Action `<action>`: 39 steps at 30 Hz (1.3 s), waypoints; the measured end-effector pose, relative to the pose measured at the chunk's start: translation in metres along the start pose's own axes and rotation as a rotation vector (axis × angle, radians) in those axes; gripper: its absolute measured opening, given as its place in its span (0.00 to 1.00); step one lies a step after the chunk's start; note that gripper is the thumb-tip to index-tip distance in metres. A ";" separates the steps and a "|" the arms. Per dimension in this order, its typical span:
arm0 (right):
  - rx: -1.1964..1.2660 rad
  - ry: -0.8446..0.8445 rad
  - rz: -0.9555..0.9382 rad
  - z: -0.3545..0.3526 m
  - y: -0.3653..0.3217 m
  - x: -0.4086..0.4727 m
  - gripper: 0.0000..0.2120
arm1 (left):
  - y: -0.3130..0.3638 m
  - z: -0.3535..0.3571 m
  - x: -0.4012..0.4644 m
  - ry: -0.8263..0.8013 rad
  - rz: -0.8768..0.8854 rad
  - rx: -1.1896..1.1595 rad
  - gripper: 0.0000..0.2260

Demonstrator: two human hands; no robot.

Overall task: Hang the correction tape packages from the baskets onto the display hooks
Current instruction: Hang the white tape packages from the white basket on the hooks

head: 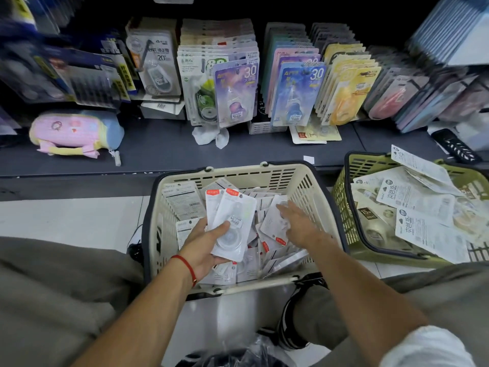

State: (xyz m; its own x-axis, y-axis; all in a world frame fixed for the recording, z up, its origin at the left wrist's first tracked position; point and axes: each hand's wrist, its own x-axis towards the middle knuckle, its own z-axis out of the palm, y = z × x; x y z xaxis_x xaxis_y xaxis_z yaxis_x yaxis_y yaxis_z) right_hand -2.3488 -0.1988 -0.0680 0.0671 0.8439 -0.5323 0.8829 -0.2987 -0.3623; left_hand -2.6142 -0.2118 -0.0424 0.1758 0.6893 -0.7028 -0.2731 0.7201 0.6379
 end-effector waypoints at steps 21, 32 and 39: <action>0.613 0.177 -0.031 -0.009 -0.012 0.003 0.24 | 0.002 0.004 -0.009 0.110 0.282 0.052 0.15; 0.710 -0.059 -0.252 -0.005 -0.091 -0.014 0.20 | -0.003 0.015 -0.015 -0.129 0.254 0.012 0.29; -0.182 -0.363 -0.066 -0.035 -0.021 -0.024 0.11 | 0.007 0.000 -0.008 -0.003 0.268 -0.117 0.28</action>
State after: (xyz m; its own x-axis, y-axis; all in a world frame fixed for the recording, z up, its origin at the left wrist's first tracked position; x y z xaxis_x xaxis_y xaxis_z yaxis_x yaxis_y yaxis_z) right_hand -2.3528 -0.1968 -0.0209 -0.1315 0.6370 -0.7596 0.9499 -0.1381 -0.2803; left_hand -2.6175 -0.2129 -0.0322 0.0857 0.8538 -0.5134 -0.4172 0.4987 0.7598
